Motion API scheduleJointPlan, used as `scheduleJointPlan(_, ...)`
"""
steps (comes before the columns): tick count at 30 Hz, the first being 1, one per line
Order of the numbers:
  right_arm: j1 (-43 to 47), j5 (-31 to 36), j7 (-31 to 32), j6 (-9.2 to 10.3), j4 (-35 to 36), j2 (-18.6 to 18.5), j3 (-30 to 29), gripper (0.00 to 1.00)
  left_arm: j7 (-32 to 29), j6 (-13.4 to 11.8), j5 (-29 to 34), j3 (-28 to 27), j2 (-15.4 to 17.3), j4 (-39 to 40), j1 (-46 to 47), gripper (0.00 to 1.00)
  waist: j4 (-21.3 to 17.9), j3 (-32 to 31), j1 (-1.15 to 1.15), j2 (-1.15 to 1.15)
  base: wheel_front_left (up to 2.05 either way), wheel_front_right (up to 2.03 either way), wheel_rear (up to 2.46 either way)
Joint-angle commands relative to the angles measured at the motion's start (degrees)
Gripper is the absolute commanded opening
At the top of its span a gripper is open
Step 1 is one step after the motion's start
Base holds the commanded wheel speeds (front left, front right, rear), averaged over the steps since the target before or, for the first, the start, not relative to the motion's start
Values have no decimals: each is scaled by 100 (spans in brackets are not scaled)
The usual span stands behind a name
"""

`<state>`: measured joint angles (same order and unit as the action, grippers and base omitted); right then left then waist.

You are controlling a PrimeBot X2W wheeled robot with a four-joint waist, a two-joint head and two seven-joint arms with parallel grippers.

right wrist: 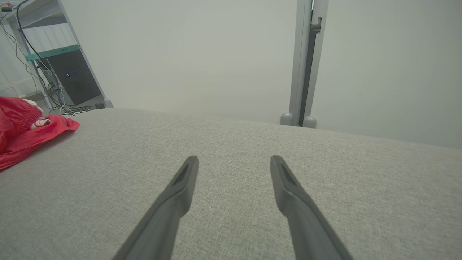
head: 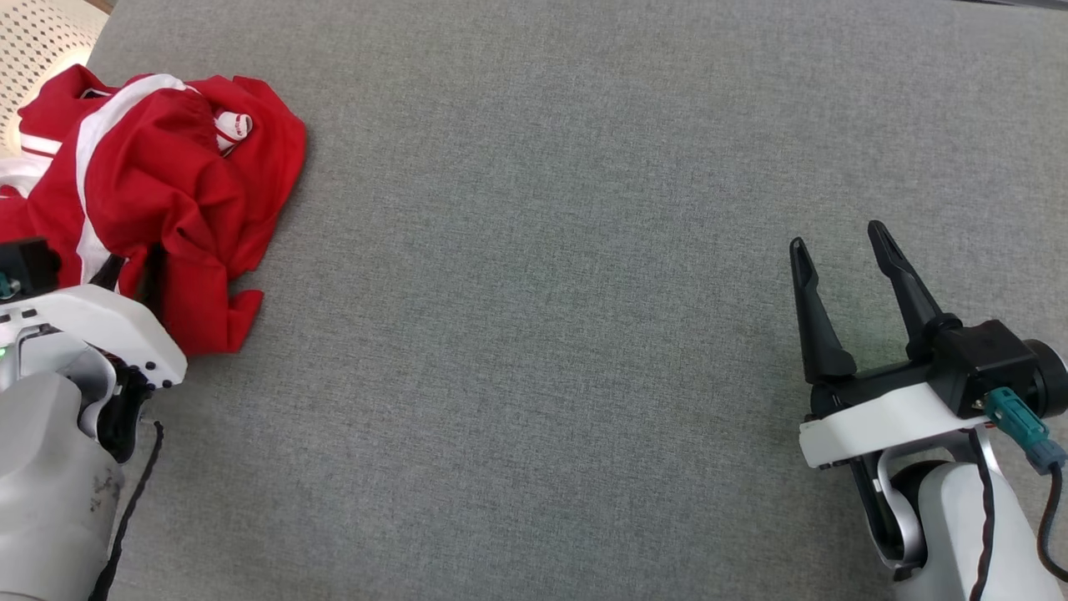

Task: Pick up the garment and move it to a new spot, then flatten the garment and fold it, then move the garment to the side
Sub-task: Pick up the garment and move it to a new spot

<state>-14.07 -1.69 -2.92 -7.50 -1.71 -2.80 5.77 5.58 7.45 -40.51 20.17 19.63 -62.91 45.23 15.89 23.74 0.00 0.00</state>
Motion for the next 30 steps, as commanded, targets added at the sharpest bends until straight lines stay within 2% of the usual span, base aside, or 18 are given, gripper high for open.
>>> scheduleJointPlan(1, -90, 44, 15, 2, 0, -17, 1, 100, 179, 5, -101, 30, 113, -25, 140, 0, -4, 26, 0, 0, 0, 0, 0)
scheduleJointPlan(8, -46, -10, -45, 1, -53, -17, -69, 100, 844, 5, -340, 234, 192, 63, 134, 0, 47, -135, 0, 0, 0, 0, 0)
scheduleJointPlan(12, 61, -83, -113, 2, -119, -17, -116, 100, 959, 5, -371, 69, 354, 403, -19, 0, 65, -399, 0, 0, 0, 0, 0)
scheduleJointPlan(14, 123, -128, -146, 2, -143, -17, -139, 100, 965, 4, -214, -230, 481, 814, -139, 0, 75, -542, 0, 0, 0, 0, 0)
scheduleJointPlan(22, 516, -320, -249, 1, -255, -17, -243, 100, 965, -200, 711, -1244, 263, 2679, -1426, 0, 106, -1246, 0, 0, 0, 0, 0)
scheduleJointPlan(26, 728, -413, -280, 1, -306, -16, -224, 100, 965, -302, 1061, -1469, 54, 3542, -2159, 0, 82, -1574, 0, 0, 0, 0, 0)
scheduleJointPlan(30, 952, -448, -280, 1, -315, -16, -225, 100, 967, -377, 1299, -1361, -143, 4304, -2762, 0, 54, -1829, 0, 0, 0, 0, 0)
